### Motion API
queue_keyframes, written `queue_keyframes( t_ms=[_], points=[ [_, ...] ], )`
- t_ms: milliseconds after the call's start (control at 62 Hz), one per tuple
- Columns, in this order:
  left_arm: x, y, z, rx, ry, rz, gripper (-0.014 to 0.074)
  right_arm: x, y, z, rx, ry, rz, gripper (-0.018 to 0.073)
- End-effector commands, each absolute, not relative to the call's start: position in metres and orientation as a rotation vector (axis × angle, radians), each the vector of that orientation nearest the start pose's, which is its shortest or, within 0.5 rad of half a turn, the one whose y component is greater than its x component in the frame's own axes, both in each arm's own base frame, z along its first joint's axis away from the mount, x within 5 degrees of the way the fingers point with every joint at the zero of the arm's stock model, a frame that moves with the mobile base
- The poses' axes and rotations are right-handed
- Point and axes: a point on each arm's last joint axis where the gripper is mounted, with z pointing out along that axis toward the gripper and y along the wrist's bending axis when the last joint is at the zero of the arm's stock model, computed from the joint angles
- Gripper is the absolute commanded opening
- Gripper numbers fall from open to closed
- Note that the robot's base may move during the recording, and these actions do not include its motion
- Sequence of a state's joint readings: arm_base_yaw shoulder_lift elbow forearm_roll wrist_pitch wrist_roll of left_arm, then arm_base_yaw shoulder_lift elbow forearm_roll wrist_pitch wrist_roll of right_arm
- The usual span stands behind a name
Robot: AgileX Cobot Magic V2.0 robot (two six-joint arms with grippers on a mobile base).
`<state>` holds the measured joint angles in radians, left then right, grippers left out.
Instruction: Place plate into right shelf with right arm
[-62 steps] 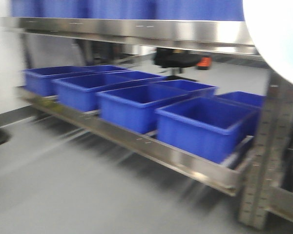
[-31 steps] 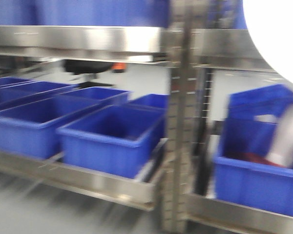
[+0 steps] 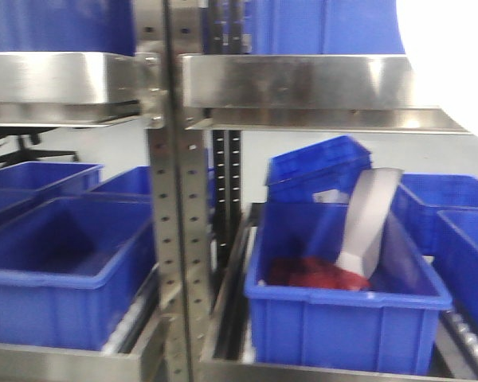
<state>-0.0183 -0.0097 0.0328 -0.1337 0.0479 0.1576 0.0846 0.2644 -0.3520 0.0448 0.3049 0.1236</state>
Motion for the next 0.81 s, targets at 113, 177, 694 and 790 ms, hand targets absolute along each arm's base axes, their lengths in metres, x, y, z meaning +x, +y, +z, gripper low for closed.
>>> queue_keyframes(
  t_ms=[113,177,694,790],
  points=[
    [0.0562,-0.0006,0.2035,0.016,1.465,-0.005,-0.0128,0.0709,0.0062,0.3052,0.060,1.588,0.192,0.0054],
    [0.0562,-0.0006,0.2035,0.016,1.465,-0.005,-0.0128,0.0709,0.0062,0.3052,0.060,1.588,0.192,0.0054],
    [0.0562,-0.0006,0.2035,0.016,1.465,-0.005,-0.0128,0.0709,0.0062,0.3052,0.060,1.588,0.192,0.0054],
    [0.0562,-0.0006,0.2035,0.016,1.465,-0.005,-0.0128,0.0709,0.0062,0.3052,0.060,1.588,0.192,0.0054]
  ],
)
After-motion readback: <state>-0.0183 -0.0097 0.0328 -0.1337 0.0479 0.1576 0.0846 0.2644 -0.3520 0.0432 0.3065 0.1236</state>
